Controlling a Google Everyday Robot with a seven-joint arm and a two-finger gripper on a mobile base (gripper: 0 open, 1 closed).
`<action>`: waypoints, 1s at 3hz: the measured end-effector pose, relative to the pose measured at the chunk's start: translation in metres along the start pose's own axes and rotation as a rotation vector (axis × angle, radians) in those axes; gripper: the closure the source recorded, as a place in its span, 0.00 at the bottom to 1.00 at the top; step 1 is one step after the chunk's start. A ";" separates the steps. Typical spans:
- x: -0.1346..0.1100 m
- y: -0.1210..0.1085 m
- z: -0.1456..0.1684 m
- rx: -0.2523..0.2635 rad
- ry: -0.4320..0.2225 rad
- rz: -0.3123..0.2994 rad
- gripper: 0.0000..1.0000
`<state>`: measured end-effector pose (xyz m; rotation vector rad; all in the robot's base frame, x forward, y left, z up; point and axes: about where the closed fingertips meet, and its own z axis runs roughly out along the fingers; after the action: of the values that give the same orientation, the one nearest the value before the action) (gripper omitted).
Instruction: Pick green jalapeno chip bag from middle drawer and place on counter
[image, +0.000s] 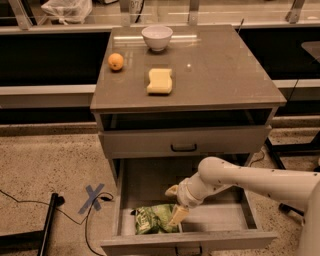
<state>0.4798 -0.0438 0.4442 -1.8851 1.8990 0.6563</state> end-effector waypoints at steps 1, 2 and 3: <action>-0.001 -0.005 0.015 -0.014 -0.004 -0.004 0.31; 0.005 -0.009 0.031 -0.016 0.002 -0.002 0.49; 0.009 -0.009 0.042 -0.025 0.002 -0.010 0.73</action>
Offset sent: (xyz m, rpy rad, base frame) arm 0.0130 0.0149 -0.0470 -0.0108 0.0090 0.0045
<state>0.4859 -0.0266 0.4043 -1.9100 1.8891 0.6783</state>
